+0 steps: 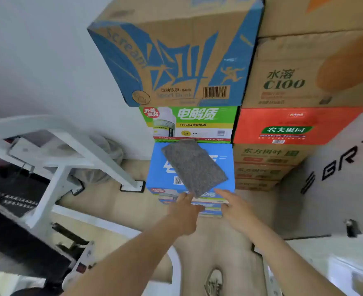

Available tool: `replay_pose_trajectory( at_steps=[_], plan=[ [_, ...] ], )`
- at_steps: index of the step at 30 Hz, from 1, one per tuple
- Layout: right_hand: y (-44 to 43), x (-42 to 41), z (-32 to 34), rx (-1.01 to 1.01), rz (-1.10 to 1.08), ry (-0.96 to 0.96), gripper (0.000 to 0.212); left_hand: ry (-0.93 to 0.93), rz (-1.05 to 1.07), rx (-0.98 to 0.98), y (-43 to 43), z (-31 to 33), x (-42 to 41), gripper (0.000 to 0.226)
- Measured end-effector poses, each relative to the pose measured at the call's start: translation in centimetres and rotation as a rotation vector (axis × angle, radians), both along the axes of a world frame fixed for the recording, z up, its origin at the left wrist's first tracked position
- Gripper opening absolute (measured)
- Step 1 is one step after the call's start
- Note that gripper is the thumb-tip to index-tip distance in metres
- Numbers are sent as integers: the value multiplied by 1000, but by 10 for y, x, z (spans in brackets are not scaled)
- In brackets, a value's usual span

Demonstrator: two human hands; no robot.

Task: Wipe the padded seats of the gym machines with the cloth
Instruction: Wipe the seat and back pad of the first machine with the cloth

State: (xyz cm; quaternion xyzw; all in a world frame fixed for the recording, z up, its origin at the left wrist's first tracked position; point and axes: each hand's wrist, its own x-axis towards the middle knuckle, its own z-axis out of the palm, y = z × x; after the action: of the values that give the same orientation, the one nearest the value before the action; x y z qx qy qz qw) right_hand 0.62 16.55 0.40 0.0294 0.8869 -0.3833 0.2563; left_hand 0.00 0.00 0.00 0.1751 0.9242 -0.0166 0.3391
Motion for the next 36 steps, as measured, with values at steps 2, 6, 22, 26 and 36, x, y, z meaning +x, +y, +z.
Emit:
replay_pose_trajectory(
  at_steps=[2, 6, 22, 26, 36],
  plan=[
    [-3, -30, -24, 37, 45, -7, 57, 31, 64, 17, 4, -23, -23, 59],
    [-2, -71, -68, 19, 40, -49, 62, 130, 58, 111, 10, -68, -53, 56],
    [10, -62, -36, -690, -413, -315, 22, 20, 1362, 1067, 32, -21, -52, 24],
    [24, -27, 29, -710, -345, -232, 17, -152, 1350, 1183, 52, 40, -40, 28],
    [70, 135, 143, -649, -404, 268, 30, -15, 726, 921, 86, 180, 108, 11]
  ],
)
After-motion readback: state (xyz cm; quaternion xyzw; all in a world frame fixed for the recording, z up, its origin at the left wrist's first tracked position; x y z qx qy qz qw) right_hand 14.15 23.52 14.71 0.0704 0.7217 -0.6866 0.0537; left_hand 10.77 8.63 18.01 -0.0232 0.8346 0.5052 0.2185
